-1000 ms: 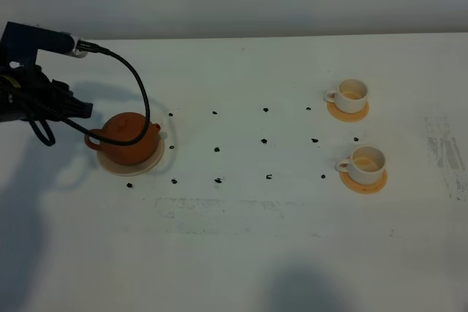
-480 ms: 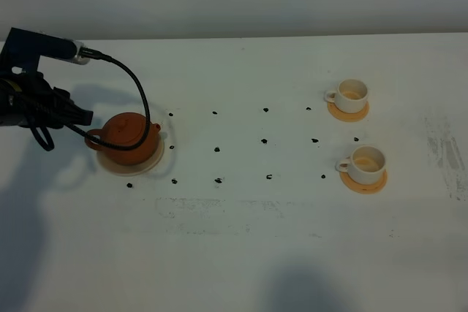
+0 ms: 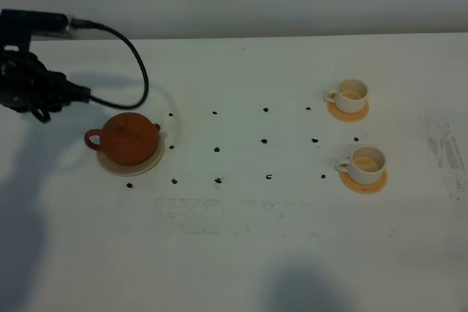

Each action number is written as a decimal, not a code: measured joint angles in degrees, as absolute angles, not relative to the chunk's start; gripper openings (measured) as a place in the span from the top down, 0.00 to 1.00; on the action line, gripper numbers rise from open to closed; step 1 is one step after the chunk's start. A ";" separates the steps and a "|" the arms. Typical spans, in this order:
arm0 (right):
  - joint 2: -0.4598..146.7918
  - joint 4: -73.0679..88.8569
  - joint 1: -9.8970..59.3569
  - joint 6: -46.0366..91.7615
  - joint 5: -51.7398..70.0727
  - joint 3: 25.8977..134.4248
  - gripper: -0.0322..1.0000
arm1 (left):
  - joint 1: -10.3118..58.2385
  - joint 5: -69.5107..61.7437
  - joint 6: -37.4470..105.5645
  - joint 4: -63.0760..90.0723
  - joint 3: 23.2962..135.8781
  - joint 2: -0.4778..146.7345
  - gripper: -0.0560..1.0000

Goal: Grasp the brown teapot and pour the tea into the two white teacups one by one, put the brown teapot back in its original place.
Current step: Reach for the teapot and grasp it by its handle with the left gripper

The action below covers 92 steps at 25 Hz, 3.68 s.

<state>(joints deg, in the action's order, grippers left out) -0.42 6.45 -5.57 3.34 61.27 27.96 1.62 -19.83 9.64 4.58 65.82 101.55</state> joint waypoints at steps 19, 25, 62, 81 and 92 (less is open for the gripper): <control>-0.42 6.45 -5.57 3.32 61.27 27.96 0.75 | 0.17 -21.46 13.07 21.04 70.25 113.06 0.60; -0.42 6.45 -5.57 3.32 61.27 27.96 0.75 | 0.17 -21.05 14.19 25.10 70.25 115.09 0.60; -0.42 6.45 -5.55 3.32 61.27 27.96 0.75 | -0.76 -36.47 14.21 22.67 70.79 115.12 0.60; -0.42 6.45 -5.55 3.32 61.27 27.96 0.75 | -4.16 -42.55 15.48 11.23 70.68 109.83 0.60; -0.42 6.45 -5.55 3.32 61.27 27.96 0.75 | -3.30 -47.40 40.40 12.21 70.68 93.16 0.60</control>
<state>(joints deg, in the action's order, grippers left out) -0.42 6.45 -5.55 3.32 61.27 27.96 -3.30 -47.40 40.40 12.21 70.68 93.16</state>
